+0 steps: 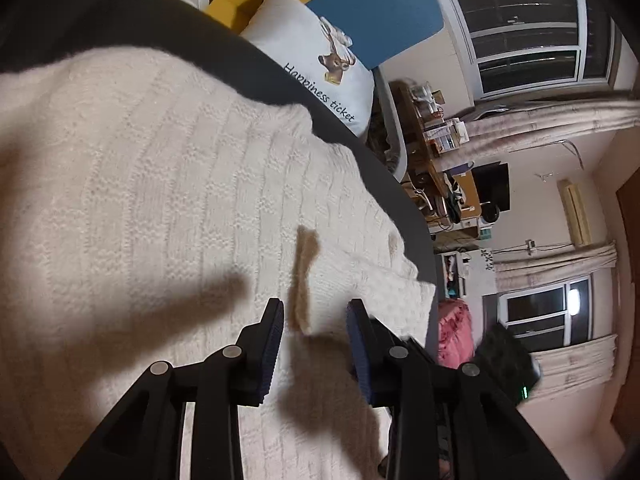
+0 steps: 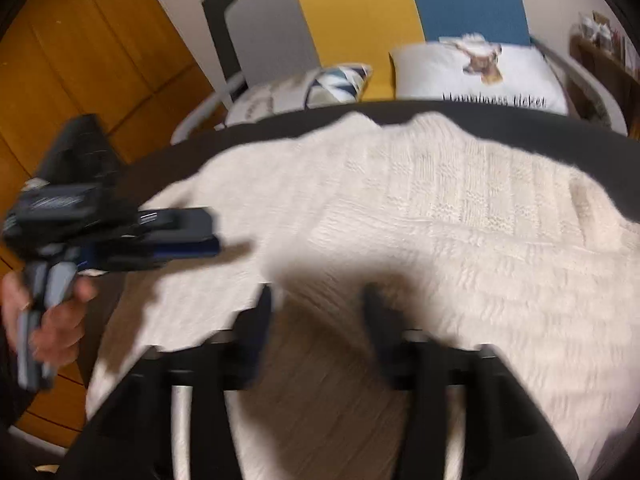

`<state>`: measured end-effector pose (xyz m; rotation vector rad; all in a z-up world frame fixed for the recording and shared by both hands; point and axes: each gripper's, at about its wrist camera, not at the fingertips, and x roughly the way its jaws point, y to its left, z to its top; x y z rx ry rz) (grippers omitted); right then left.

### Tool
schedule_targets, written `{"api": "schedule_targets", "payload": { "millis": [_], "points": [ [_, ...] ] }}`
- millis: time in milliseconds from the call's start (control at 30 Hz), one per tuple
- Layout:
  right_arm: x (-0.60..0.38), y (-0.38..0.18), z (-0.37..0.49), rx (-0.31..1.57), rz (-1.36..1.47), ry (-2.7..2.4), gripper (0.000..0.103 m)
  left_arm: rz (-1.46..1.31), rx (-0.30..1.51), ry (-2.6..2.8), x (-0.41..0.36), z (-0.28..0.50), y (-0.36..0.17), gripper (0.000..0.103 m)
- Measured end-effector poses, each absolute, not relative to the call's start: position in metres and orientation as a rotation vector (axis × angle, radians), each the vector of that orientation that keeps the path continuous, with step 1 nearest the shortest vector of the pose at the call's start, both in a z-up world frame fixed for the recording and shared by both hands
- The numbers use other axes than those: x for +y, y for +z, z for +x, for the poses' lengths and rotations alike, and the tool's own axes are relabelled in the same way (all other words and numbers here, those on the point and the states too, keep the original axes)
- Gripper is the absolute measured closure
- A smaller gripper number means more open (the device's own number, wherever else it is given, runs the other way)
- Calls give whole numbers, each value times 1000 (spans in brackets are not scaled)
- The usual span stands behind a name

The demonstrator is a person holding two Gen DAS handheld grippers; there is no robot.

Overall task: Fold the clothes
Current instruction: 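Fold the gripped sleeve with the right tool across the sweater body, then open the right tool to release the sleeve and lift away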

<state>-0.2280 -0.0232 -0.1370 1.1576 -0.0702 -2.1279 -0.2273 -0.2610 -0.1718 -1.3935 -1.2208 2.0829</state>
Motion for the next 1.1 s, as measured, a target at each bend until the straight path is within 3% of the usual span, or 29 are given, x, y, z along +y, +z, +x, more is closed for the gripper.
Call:
{"api": "schedule_targets", "payload": {
  "millis": [67,133,467,700,900,967,1033,1100],
  "points": [
    [-13,-134,-213,-97,1136,-2140,28,-1404,-1227,2054,-253,-235,-176,66],
    [-5,-138,-205,-133,1150,-2148,26,-1434,-1205,2061,-242,-242,-181,64],
    [32,-156,-174,-306,1187,-2179,26,-1549,-1151,2026,-206,-256,-199,63],
    [33,-161,-172,-318,1149,-2178,24,-1592,-1300,1953,-222,-254,-207,65],
    [35,-162,-169,-324,1137,-2170,22,-1592,-1306,1942,-204,-257,-211,64],
    [35,-162,-168,-322,1134,-2169,19,-1558,-1295,1975,-201,-256,-207,69],
    [35,-162,-167,-314,1135,-2172,18,-1512,-1249,2049,-200,-255,-200,92],
    [33,-161,-167,-305,1136,-2175,18,-1483,-1239,2089,-200,-253,-197,97]
  ]
}}
